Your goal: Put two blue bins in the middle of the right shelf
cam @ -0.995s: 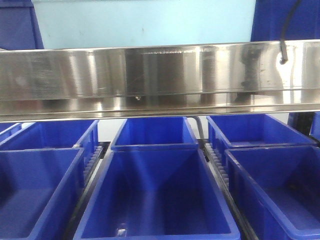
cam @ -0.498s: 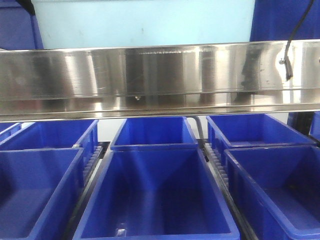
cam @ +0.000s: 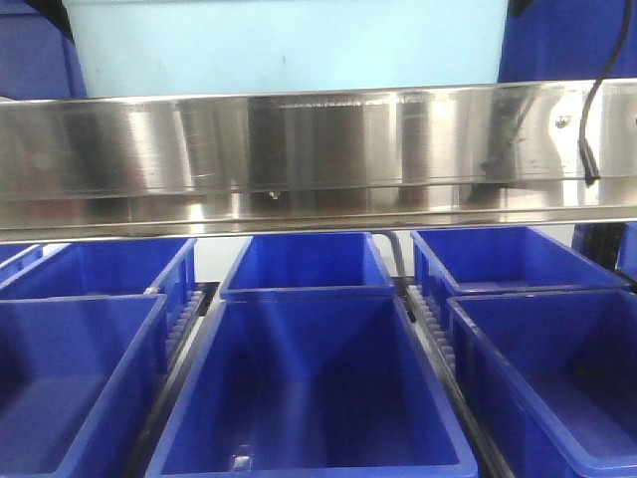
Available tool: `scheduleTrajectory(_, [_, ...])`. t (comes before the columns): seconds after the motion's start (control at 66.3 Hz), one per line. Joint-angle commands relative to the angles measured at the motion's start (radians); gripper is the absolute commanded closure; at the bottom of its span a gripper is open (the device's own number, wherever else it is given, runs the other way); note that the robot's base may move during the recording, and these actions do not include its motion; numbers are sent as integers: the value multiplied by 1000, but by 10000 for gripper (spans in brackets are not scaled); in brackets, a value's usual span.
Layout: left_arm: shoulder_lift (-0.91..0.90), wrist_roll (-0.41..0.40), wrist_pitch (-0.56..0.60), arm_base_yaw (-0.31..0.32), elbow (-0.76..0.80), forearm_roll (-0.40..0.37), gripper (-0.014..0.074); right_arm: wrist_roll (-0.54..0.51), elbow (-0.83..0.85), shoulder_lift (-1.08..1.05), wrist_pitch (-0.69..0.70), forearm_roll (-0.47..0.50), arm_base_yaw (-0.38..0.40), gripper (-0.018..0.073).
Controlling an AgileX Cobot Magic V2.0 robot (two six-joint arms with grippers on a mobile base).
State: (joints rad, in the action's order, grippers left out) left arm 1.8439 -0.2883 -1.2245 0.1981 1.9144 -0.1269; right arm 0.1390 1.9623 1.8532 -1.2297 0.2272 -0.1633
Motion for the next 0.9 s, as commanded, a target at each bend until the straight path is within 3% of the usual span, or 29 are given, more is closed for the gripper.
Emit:
scheduleTrajectory(0.0, [-2,2,3,-5,9,-9,257,-11,-1,-2,9,0,1,231])
scheduleTrajectory(0.241, [-2,2,3,-5,9,-9,265,-11,-1,-2,9,0,1,231])
scheduleTrajectory(0.437, [-2,2,3,-5,9,-16,331,-11,-1,-2,9,0,1,241])
scheduleTrajectory(0.483, [-2,2,3,-5,9,-16,346,-11,-1,-2,9,0,1,275])
scheduleTrajectory(0.558, [-2,2,3,-5,9,-16,388,-11,-1,-2,9,0,1,426])
scheduleTrajectory(0.664, [-2,2,3,-5,9,-26,519,-11,-1,-2,9,0,1,726])
scheduleTrajectory(0.754, [-2,2,3,-4,9,-28,703,-11,-1,-2,9,0,1,712])
scheduleTrajectory(0.89, [-2,8,3,-2,9,-28,707,-11,-1,-2,9,0,1,712])
